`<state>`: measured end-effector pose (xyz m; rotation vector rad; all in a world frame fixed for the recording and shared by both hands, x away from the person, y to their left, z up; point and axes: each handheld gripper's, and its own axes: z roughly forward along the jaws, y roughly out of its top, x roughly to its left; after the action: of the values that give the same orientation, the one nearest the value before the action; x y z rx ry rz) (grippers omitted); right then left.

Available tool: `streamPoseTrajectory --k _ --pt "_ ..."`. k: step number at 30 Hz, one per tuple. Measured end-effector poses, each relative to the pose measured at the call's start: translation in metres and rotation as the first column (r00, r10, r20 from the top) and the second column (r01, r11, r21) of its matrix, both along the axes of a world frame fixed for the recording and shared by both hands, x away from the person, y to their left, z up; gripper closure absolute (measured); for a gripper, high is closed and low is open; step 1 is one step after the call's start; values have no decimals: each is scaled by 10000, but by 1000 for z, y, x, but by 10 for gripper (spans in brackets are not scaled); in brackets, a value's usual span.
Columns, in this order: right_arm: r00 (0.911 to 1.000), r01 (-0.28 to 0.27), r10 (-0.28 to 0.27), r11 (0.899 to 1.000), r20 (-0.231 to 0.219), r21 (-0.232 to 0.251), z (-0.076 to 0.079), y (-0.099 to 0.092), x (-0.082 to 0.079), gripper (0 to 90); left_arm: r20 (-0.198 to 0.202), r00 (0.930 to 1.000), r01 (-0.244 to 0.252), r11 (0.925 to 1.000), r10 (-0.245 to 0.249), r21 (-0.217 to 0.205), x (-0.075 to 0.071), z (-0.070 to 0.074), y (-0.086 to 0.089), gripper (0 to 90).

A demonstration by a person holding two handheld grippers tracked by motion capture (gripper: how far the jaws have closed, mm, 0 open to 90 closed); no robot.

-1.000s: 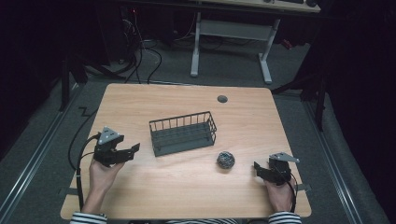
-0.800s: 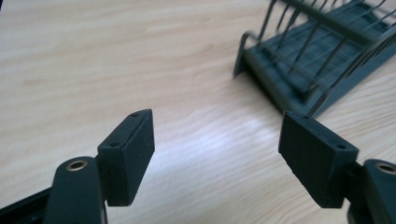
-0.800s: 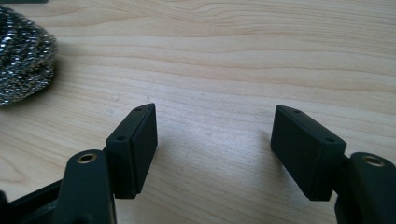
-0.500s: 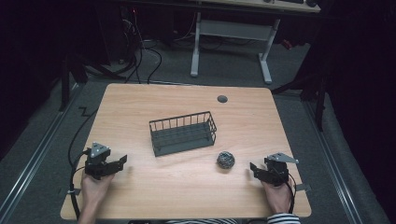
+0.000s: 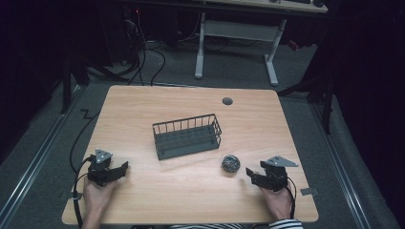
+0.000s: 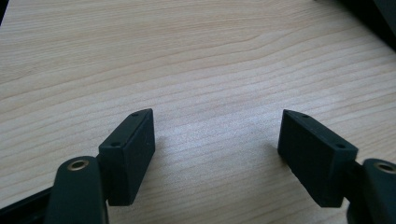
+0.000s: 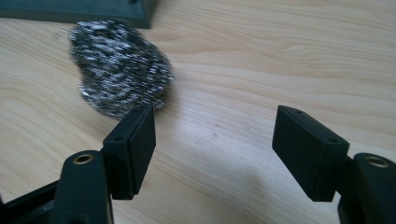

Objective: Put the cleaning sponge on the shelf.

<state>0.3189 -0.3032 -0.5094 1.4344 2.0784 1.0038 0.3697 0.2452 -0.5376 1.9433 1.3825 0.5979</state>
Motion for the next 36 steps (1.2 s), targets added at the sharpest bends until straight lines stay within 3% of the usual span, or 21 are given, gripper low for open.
streamPoseTrajectory --k 7,13,26,36 --pt "9955 -930 930 9957 170 -13 10 21 1 274 -8 10000 -45 10000 45 -6 0 0 0 266" --pt "9889 -1486 1487 9888 12 -155 15 41 12 246 -12 10000 -48 10000 48 -11 0 0 0 264" --pt "9845 -1666 1633 9848 -638 -495 2 59 37 236 -16 10000 -46 10000 46 -8 0 0 0 261" --pt "9799 -1842 1788 9813 -884 -564 -3 62 41 325 -14 10000 -49 10000 49 -15 0 0 0 261"
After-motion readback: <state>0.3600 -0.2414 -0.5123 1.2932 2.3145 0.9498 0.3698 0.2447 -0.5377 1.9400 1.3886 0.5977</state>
